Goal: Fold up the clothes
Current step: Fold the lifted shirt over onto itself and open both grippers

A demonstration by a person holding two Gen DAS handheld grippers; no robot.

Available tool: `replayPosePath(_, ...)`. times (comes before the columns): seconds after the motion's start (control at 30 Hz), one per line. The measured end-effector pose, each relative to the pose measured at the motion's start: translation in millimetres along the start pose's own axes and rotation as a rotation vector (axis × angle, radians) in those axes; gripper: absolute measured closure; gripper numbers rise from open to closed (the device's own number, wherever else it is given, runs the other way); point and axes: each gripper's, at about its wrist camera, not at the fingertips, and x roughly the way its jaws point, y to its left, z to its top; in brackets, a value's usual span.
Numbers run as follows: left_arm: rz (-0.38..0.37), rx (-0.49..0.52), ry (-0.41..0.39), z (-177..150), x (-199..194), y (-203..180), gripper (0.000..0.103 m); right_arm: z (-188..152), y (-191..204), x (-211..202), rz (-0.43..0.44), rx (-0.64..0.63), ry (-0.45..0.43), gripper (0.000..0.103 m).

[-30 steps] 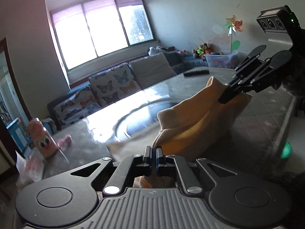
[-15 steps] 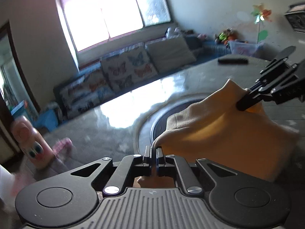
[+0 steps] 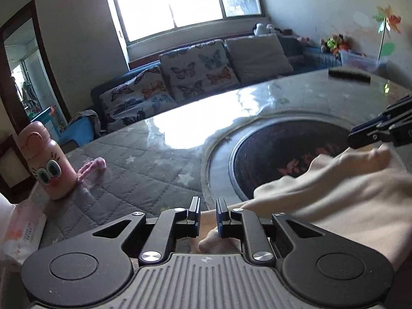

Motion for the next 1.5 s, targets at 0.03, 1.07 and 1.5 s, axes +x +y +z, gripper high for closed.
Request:
replayPosePath(0.03,-0.013,-0.003,-0.011,1,-5,-1,0.089,1,3,-2,0.014,-0.014,-0.002,0.084)
replayPosePath(1.07,-0.146,0.056,0.111,15,31,-40,0.088,-24,74,-23,0.197,-0.277,0.063,0.084)
replayPosePath(1.5,-0.139,0.046,0.104,12,31,-39,0.088,-56,139,-22,0.240,-0.449,0.044,0.087)
